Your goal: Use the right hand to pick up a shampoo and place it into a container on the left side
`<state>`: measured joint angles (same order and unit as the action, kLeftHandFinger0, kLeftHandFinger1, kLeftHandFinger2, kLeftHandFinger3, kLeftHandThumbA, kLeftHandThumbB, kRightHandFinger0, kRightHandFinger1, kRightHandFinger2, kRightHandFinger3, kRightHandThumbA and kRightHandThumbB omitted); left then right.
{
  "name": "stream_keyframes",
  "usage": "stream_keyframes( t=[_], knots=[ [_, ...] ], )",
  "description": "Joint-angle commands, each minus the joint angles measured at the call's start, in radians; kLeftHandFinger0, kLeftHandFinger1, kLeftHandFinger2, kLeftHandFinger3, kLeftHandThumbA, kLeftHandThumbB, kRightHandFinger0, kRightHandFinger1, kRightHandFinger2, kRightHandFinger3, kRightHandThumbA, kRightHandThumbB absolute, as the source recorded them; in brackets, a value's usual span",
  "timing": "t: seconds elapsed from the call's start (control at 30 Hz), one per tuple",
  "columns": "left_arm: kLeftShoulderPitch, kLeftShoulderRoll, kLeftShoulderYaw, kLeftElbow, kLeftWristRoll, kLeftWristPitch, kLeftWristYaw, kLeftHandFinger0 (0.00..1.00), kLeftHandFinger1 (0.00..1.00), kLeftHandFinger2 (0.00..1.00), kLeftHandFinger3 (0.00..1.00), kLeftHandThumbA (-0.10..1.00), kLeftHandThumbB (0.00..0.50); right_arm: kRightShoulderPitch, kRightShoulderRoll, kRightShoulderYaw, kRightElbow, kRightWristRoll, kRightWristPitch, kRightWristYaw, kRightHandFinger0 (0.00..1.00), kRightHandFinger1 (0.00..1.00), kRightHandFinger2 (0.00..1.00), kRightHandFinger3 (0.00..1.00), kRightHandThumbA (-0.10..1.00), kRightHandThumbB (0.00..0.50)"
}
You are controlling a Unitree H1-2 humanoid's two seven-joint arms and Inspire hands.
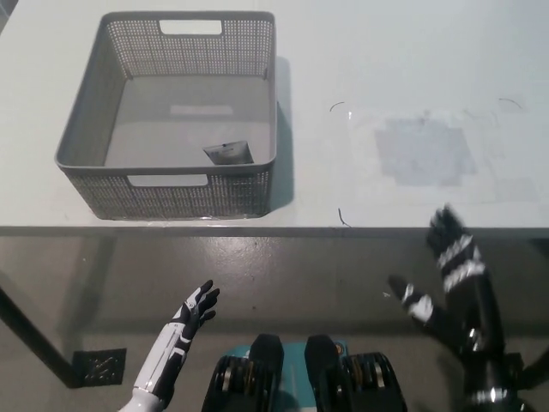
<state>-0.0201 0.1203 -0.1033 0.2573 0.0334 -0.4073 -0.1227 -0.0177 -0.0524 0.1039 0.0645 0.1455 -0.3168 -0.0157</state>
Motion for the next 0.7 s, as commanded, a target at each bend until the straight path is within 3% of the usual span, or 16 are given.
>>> stream_keyframes(
  t=[0.0, 0.1, 0.27, 0.5, 0.57, 0.67],
  knots=[
    [-0.009, 0.015, 0.003, -0.036, 0.026, -0.024, 0.002, 1.00, 1.00, 1.00, 1.00, 1.00, 0.077, 0.031, 0.017, 0.012, 0.032, 0.041, -0.080, 0.073, 1.00, 1.00, 1.00, 1.00, 0.86, 0.172],
    [-0.006, 0.011, 0.007, -0.038, 0.017, -0.019, 0.002, 1.00, 1.00, 1.00, 1.00, 1.00, 0.086, 0.046, 0.029, 0.008, 0.060, 0.070, -0.071, 0.091, 1.00, 1.00, 1.00, 1.00, 0.90, 0.130],
    [-0.004, 0.007, 0.003, -0.038, 0.038, -0.023, 0.009, 1.00, 1.00, 1.00, 1.00, 1.00, 0.061, 0.040, 0.036, -0.012, 0.080, 0.098, -0.040, 0.106, 1.00, 1.00, 1.00, 1.00, 0.91, 0.143],
    [-0.002, 0.004, 0.017, -0.042, 0.007, -0.008, 0.003, 1.00, 1.00, 1.00, 1.00, 1.00, 0.082, 0.012, 0.048, -0.016, 0.105, 0.092, -0.025, 0.113, 1.00, 1.00, 1.00, 1.00, 0.90, 0.134],
    [-0.008, 0.005, 0.016, -0.037, 0.025, -0.020, 0.009, 1.00, 1.00, 1.00, 1.00, 1.00, 0.052, 0.006, 0.050, -0.020, 0.106, 0.084, -0.026, 0.108, 1.00, 1.00, 1.00, 1.00, 0.89, 0.120],
    [-0.012, 0.001, 0.017, -0.027, 0.019, -0.008, 0.007, 1.00, 1.00, 1.00, 1.00, 1.00, 0.087, 0.001, 0.050, -0.029, 0.111, 0.087, -0.032, 0.112, 1.00, 1.00, 1.00, 1.00, 0.88, 0.123]
  ],
)
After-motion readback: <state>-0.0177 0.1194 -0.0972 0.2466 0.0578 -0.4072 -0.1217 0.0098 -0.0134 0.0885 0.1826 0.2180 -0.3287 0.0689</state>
